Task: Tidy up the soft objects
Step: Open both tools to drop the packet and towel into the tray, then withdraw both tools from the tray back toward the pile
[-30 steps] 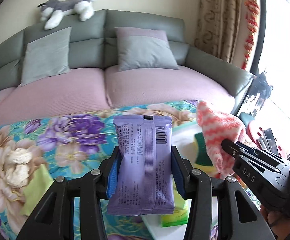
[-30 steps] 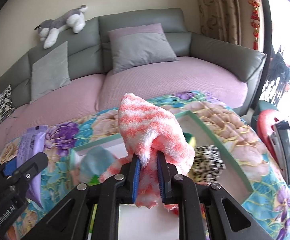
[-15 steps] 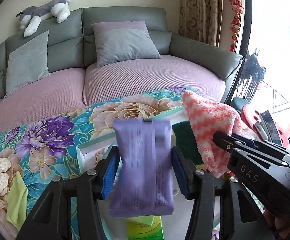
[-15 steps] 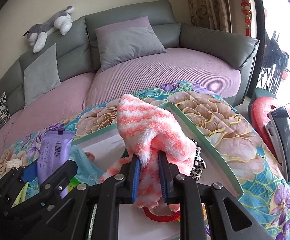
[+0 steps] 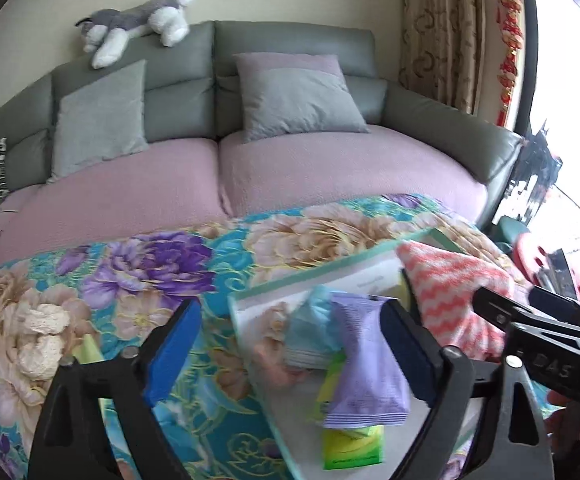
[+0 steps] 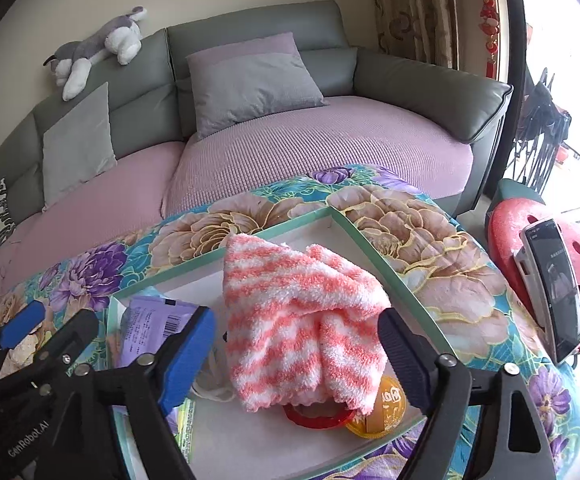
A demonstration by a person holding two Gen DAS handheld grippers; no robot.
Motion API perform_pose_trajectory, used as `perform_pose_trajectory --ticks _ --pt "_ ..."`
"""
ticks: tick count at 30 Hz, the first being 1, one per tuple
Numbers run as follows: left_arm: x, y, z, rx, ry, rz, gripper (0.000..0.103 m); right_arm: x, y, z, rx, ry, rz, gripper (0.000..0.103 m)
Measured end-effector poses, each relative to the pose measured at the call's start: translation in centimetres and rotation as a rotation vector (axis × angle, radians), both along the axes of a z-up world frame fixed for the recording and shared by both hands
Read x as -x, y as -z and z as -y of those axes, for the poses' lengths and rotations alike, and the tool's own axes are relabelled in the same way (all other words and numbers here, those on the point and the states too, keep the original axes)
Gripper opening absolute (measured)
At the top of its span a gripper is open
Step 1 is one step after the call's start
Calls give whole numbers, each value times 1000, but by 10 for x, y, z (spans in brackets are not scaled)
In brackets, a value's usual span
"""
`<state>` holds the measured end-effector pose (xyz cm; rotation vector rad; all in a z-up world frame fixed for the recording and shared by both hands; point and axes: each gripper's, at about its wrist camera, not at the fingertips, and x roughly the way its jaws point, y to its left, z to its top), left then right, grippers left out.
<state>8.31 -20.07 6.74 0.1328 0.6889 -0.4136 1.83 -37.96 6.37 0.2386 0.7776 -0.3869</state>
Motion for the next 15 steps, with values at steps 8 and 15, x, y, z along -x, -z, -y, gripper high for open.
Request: perform_pose_trajectory --ticks 8,15 --pt "-22 13 -73 -54 -264 -21 103 -4 -6 -28 43 -74 -24 103" --pt "-28 16 -135 -114 -452 -43 103 -16 -5 -62 7 -135 -33 103"
